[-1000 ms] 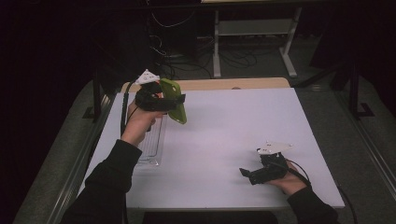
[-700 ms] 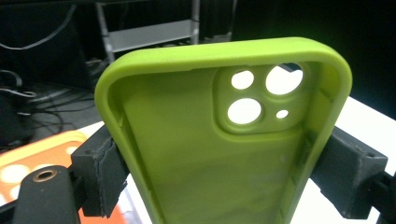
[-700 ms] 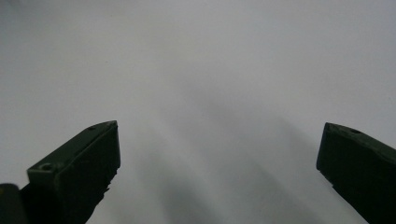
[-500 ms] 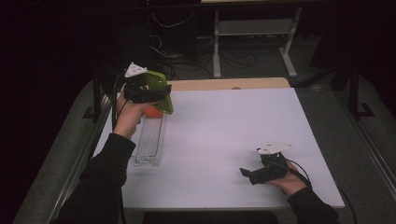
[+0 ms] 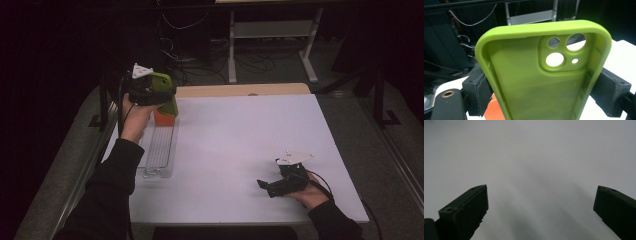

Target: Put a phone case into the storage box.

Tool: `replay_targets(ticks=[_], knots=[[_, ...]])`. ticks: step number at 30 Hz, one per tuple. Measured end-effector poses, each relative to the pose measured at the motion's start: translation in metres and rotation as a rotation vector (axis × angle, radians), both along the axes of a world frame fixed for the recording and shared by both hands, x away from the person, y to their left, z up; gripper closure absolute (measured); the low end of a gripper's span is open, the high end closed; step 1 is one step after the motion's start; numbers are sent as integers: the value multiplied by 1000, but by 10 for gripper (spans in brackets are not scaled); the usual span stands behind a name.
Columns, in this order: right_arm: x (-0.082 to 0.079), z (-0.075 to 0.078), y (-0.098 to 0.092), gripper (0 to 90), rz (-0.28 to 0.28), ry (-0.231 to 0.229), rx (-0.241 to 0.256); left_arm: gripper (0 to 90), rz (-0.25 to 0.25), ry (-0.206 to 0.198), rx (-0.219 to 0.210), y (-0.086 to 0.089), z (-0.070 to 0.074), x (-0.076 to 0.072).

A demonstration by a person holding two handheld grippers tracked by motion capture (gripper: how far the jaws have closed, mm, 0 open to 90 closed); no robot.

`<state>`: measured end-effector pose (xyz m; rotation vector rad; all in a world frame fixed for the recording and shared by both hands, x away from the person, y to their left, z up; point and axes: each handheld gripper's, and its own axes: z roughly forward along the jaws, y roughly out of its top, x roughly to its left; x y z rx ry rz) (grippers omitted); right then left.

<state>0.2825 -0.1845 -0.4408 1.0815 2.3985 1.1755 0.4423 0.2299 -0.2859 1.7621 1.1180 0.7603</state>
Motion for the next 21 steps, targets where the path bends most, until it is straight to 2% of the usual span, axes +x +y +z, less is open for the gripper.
replay_targets(ticks=[4, 16, 20, 21], knots=[[0, 0, 0, 0, 0, -1, 0, 146, 49, 9, 14, 2, -4, 6], [0, 1, -2, 0, -1, -8, 13, 144, 204, 53, 5, 6, -18, 24], [0, 1, -2, 0, 0, -10, 9, 144, 239, 68, 55, 4, -23, 28], [0, 1, -2, 0, -3, -8, 13, 144, 244, 73, 48, 3, -25, 30]])
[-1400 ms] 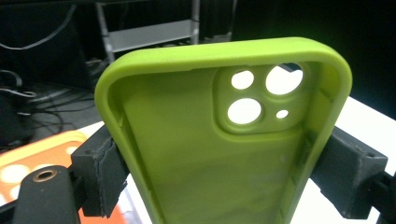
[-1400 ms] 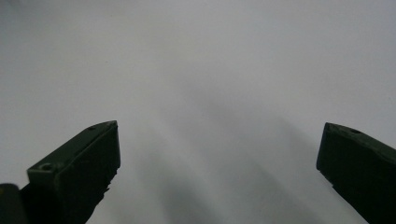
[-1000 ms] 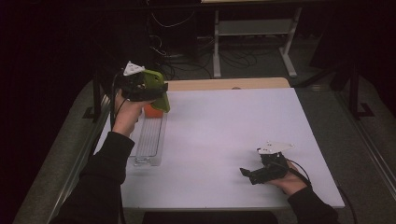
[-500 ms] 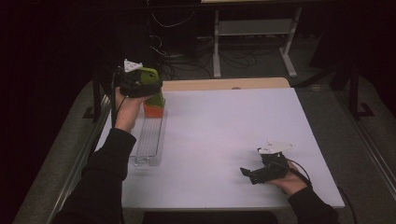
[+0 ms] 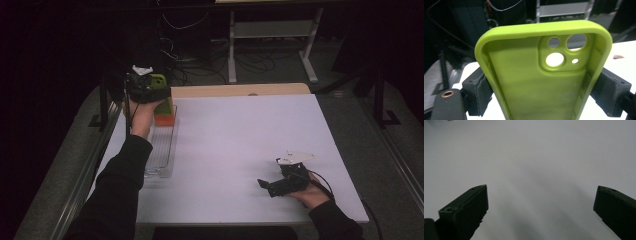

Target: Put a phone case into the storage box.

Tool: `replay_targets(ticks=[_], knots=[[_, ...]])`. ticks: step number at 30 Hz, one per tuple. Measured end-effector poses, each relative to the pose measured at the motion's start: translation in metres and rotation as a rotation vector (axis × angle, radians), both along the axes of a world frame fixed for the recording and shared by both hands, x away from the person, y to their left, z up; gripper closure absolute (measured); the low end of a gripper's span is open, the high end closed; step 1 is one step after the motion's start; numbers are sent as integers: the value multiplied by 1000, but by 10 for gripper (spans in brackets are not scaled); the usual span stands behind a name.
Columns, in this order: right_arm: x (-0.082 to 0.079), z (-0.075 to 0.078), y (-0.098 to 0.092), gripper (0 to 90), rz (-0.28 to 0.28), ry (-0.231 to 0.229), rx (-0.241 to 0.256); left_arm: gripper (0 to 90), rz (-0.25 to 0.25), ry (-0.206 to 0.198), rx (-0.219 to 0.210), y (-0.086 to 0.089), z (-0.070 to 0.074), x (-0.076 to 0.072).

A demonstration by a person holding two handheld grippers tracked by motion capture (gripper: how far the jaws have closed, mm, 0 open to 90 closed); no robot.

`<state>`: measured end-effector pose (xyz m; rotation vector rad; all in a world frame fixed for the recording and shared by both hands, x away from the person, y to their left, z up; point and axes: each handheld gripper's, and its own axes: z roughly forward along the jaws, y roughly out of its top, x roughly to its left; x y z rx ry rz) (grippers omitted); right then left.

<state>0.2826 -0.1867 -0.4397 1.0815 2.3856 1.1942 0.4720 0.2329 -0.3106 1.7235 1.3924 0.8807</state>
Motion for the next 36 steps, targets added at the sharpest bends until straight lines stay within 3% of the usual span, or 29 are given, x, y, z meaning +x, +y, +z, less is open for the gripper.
replay_targets(ticks=[1, 2, 3, 5, 11, 18, 21, 24, 31, 36], knots=[[0, 0, 0, 0, 1, -1, -2, 144, 9, -4, -12, -1, -3, 2], [0, 1, -1, 0, -3, 2, -1, 144, 12, 17, 16, 0, -4, 3], [0, 1, -1, 0, -5, 3, -2, 144, 23, 18, 18, -1, -7, 4], [-1, 1, -1, 0, -6, 7, 1, 144, 35, 32, -7, 0, -13, 7], [-1, 1, -2, 0, -8, 7, 8, 143, 48, 66, 11, 0, -28, 10], [-1, 1, -2, 0, -7, 6, 6, 142, 66, 74, 24, 3, -43, 10], [-1, 1, -2, 0, -8, 6, 8, 142, 66, 90, 31, 5, -48, 10], [0, 1, -2, 0, -5, 3, 2, 140, 72, 87, 10, 4, -54, 10], [-1, 1, -2, 0, -7, 7, 7, 137, 70, 96, 28, 3, -62, 12], [0, 1, -2, 0, -7, 7, 8, 133, 62, 124, 37, 2, -67, 13]])
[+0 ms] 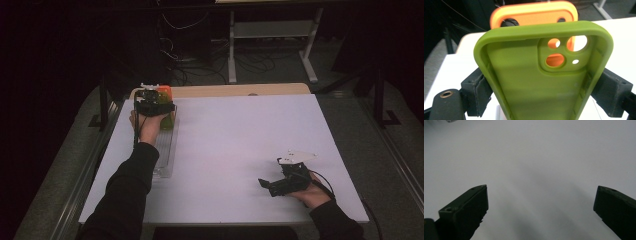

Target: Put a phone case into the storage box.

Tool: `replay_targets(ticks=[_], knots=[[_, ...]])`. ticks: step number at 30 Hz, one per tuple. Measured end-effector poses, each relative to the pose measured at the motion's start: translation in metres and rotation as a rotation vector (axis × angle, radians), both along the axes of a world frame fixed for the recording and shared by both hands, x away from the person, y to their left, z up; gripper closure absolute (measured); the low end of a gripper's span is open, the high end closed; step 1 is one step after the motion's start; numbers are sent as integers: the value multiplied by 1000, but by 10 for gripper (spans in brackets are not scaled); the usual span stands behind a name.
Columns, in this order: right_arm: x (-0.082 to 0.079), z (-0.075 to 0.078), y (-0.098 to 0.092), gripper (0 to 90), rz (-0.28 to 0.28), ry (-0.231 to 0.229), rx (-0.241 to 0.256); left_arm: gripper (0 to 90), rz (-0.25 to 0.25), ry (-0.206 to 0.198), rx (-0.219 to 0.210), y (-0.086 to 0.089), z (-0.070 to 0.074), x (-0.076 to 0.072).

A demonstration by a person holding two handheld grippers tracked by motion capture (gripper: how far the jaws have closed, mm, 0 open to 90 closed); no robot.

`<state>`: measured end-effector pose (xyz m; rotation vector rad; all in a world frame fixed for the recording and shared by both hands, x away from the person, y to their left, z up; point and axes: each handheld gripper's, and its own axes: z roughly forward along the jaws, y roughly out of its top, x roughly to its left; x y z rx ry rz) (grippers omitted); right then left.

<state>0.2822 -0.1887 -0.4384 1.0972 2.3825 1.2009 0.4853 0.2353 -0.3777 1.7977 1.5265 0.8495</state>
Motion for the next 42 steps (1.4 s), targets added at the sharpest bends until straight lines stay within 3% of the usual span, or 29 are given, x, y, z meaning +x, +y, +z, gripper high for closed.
replay_targets(ticks=[3, 7, 13, 21, 22, 30, 36, 42], knots=[[0, 0, 0, 0, 1, 1, 0, 132, 0, -2, 15, -1, -1, 1], [0, 0, 0, 0, 1, 1, 2, 129, 11, -10, 2, -3, -3, 2], [0, 0, -1, 0, 4, -4, 0, 85, 13, 10, 7, -1, -6, 5], [0, 0, -1, 0, 6, -10, -1, 20, 8, 1, -19, -1, -5, 4], [0, 0, -1, 0, 6, -10, -1, 12, 6, -5, -37, 0, -4, 4], [0, 0, -1, 0, 4, -8, -2, 0, -67, -4, -29, 7, 9, -6], [0, 0, 0, 0, 4, -3, -2, 0, -156, 16, -67, 11, 20, -17], [0, 1, 0, 0, 6, -8, -4, 0, -277, 32, -91, 13, 28, -30]])
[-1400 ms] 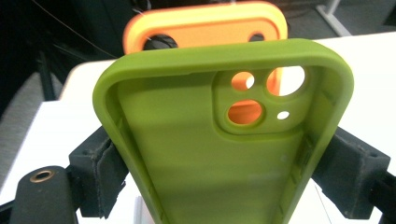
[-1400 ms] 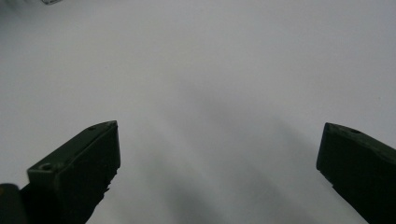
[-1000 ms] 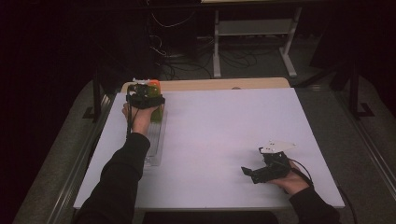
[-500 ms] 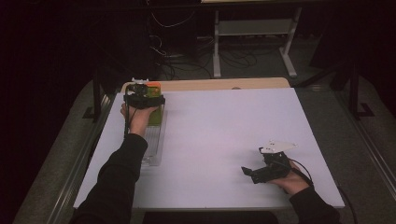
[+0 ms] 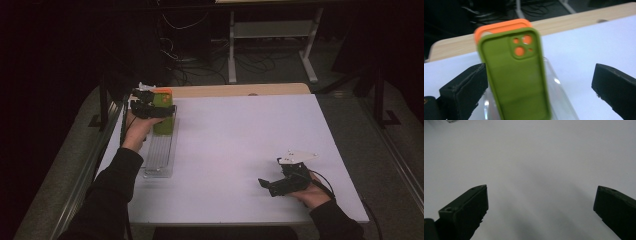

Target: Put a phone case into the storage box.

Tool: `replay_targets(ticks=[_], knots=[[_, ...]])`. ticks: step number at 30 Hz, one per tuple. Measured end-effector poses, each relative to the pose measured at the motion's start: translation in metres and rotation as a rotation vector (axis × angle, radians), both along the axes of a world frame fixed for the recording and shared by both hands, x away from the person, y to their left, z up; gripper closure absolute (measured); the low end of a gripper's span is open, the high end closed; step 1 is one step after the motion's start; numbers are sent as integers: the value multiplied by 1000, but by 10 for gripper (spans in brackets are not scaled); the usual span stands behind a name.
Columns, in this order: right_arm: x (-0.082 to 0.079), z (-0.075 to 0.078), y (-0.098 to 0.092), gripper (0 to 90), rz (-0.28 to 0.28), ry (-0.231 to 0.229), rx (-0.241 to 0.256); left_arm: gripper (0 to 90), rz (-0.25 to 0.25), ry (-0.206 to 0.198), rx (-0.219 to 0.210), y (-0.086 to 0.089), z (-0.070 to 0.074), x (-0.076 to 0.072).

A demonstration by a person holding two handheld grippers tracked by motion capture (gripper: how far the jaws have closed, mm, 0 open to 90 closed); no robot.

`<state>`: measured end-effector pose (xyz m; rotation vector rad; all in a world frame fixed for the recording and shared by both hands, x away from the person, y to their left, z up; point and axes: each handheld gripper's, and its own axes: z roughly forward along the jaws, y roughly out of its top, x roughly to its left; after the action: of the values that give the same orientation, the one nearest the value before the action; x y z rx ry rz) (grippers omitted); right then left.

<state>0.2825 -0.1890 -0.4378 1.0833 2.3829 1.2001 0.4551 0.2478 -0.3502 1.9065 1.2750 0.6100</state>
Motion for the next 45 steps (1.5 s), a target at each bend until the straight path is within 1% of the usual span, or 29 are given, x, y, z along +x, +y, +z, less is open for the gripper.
replay_targets(ticks=[1, 3, 6, 12, 14, 15, 16, 18, 19, 20, 22, 24, 27, 30, 31, 32, 33, 35, 38, 39, 40, 42, 43, 44, 45], knots=[[0, 0, 0, 0, 0, -1, 1, 0, -19, 1, -3, 1, 1, -3], [0, 0, 0, 0, 0, -1, 1, 0, -39, -11, -13, 3, 3, -8], [0, 0, 0, 0, 0, 2, 1, 0, -76, -9, -35, 6, 3, -14], [0, 0, 1, 0, 0, -1, 1, 0, -168, -18, -31, 6, 4, -25], [0, 0, 0, 0, -2, 2, 1, 0, -197, -14, -30, 5, 5, -29], [0, 0, 0, 0, -1, 2, 1, 0, -207, -20, -38, 4, 6, -31], [0, 0, 0, 0, 0, 0, 2, 0, -217, -22, -33, 4, 6, -33], [0, 0, 0, 0, 0, -1, 5, 0, -228, -36, -40, 5, 7, -38], [0, 1, 0, 0, 0, 0, 7, 0, -242, -34, -40, 6, 8, -40], [0, 1, 0, 0, 0, 0, 6, 0, -246, -34, -53, 6, 8, -42], [0, 1, 0, 0, 2, -3, 6, 0, -257, -41, -58, 6, 8, -47], [0, 1, 0, 0, 6, -9, 6, 0, -271, -39, -64, 7, 7, -52], [0, 2, 0, 0, 9, -10, 8, 0, -297, -39, -53, 7, 8, -60], [0, 3, 0, 0, 11, -11, 11, 0, -322, -46, -56, 7, 8, -67], [0, 3, 0, 0, 11, -12, 13, 0, -323, -47, -56, 6, 8, -70], [0, 3, 0, 0, 11, -13, 15, 0, -330, -49, -44, 6, 8, -72], [0, 4, 0, 0, 12, -14, 16, 0, -335, -48, -43, 6, 8, -74], [-1, 5, 0, 0, 18, -15, 13, 0, -346, -52, -26, 5, 8, -78], [-2, 6, 1, 0, 22, -17, 15, 1, -359, -49, -45, 4, 6, -86], [-2, 7, 1, 0, 26, -19, 17, 0, -373, -54, -34, 4, 6, -88], [-2, 7, 1, 0, 32, -25, 14, 1, -383, -51, -32, 4, 4, -91], [-3, 8, 2, 0, 32, -25, 19, 1, -387, -42, -41, 2, 0, -97], [-3, 9, 2, 0, 34, -25, 18, 1, -400, -40, -27, 1, -2, -100], [-3, 9, 2, 0, 36, -24, 15, 1, -414, -44, -3, 1, -3, -102], [-3, 9, 1, 0, 40, -33, 14, 1, -417, -50, -8, 0, -5, -105]])
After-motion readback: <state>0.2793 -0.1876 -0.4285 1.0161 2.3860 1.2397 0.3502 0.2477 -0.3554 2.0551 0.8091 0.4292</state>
